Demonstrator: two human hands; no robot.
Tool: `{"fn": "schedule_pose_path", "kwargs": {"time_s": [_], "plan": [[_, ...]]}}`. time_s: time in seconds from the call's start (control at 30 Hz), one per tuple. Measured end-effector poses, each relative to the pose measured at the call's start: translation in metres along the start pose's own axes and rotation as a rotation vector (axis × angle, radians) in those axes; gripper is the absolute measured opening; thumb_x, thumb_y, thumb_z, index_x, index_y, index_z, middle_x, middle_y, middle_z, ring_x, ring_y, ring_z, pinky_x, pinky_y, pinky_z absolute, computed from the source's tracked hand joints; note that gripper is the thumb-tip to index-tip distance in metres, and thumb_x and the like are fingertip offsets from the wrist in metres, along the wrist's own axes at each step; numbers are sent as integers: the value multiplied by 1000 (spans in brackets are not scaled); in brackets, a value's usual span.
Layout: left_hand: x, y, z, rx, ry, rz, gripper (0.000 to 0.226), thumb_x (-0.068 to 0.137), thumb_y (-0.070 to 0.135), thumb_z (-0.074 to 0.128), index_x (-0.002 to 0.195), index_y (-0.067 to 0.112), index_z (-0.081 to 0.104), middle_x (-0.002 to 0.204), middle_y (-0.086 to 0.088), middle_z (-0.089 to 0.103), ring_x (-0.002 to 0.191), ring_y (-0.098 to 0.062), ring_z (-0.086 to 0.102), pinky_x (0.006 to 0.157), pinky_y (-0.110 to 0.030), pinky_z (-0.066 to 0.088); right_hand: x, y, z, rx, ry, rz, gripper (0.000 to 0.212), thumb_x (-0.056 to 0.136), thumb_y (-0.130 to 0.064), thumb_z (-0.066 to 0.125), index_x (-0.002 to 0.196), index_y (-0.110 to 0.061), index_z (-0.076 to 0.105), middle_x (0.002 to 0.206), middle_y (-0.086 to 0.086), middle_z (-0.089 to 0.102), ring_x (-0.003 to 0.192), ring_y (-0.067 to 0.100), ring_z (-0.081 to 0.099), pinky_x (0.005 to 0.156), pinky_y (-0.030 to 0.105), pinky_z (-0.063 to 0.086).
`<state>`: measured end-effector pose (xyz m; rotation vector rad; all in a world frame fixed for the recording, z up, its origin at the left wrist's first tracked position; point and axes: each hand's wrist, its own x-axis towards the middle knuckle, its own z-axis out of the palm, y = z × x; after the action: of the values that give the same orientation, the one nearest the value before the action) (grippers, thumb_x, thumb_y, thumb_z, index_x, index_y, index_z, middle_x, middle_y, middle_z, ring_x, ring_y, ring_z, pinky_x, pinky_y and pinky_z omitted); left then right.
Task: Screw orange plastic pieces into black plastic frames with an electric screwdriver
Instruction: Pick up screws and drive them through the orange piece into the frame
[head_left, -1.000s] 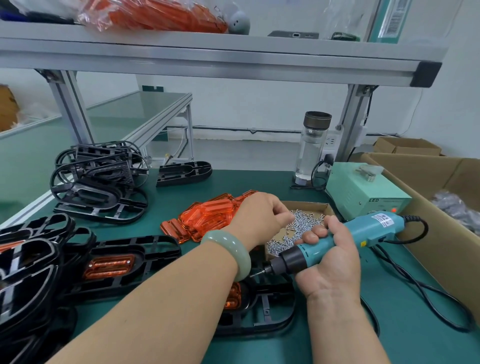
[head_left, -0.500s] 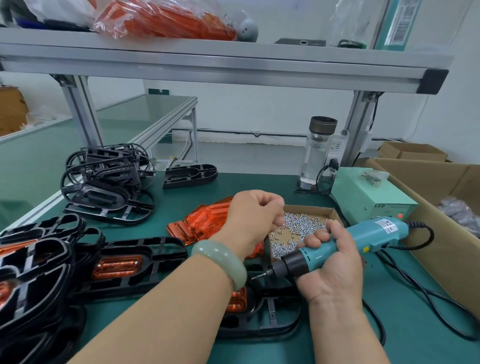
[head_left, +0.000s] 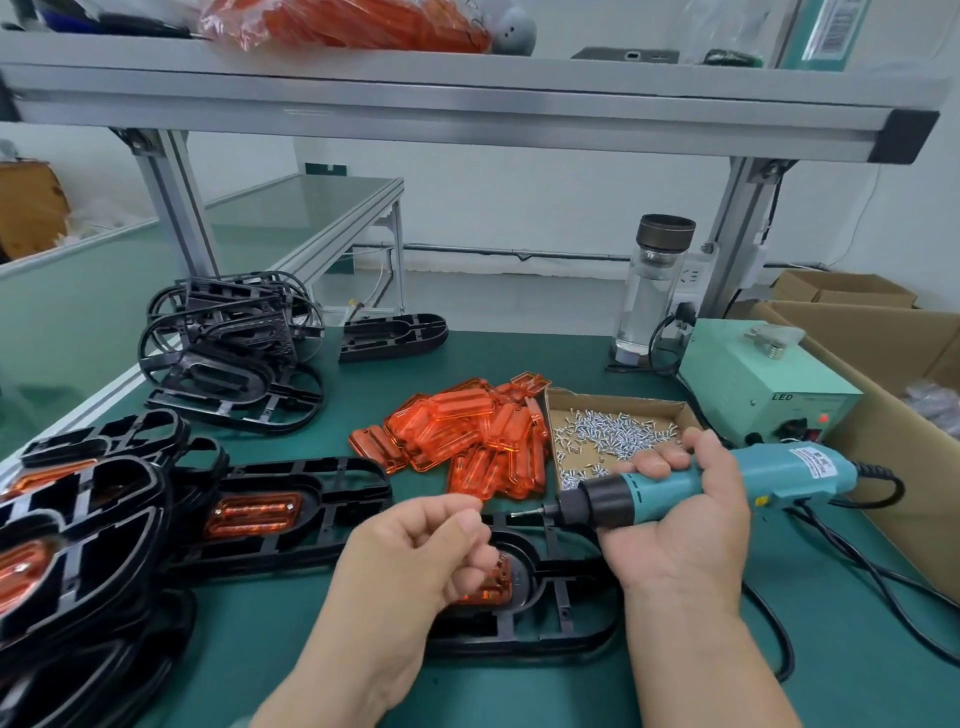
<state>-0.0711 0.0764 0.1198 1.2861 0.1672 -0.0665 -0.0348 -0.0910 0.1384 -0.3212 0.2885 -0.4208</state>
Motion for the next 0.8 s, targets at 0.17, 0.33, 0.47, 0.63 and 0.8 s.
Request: {"fn": "schedule_pose_path", "kwargs": {"time_s": [0.17, 0.33, 0.47, 0.63, 0.8], "plan": [[-2, 0, 11, 23, -51, -53, 14, 89, 9, 60, 81, 7, 71, 69, -8, 70, 55, -11, 63, 48, -18, 50, -3, 2, 1, 8, -33, 18, 25, 94, -24, 56, 70, -23, 50, 57, -11, 46, 44, 4, 43, 53, 19, 42], [-3, 1, 13, 19, -99, -63, 11, 90, 8, 58, 88, 5, 69, 69, -10, 69, 56, -13, 64, 48, -19, 50, -3, 4, 1, 4, -33, 19, 22, 95, -24, 56, 74, -23, 51, 58, -11, 46, 44, 4, 44, 54, 19, 43], [-3, 0, 12, 51, -86, -42, 11, 89, 8, 60, 85, 7, 70, 69, -9, 70, 57, -13, 64, 48, -18, 50, -4, 5, 2, 4, -39, 18, 19, 95, -23, 56, 77, -23, 50, 58, -11, 46, 44, 4, 43, 53, 18, 44], [-3, 0, 11, 130, -75, 10, 18, 88, 10, 62, 73, 10, 72, 66, -10, 70, 56, -13, 65, 49, -18, 49, -5, 6, 1, -7, -60, 0, 16, 96, -23, 55, 80, -23, 50, 58, -11, 46, 44, 4, 43, 52, 18, 45], [-2, 1, 10, 211, -79, 40, 24, 88, 16, 62, 67, 20, 74, 64, -8, 69, 55, -12, 64, 49, -17, 48, -7, 8, 2, -22, -79, -15, 16, 96, -23, 54, 80, -24, 51, 58, -12, 45, 45, 4, 43, 54, 20, 44]]}}
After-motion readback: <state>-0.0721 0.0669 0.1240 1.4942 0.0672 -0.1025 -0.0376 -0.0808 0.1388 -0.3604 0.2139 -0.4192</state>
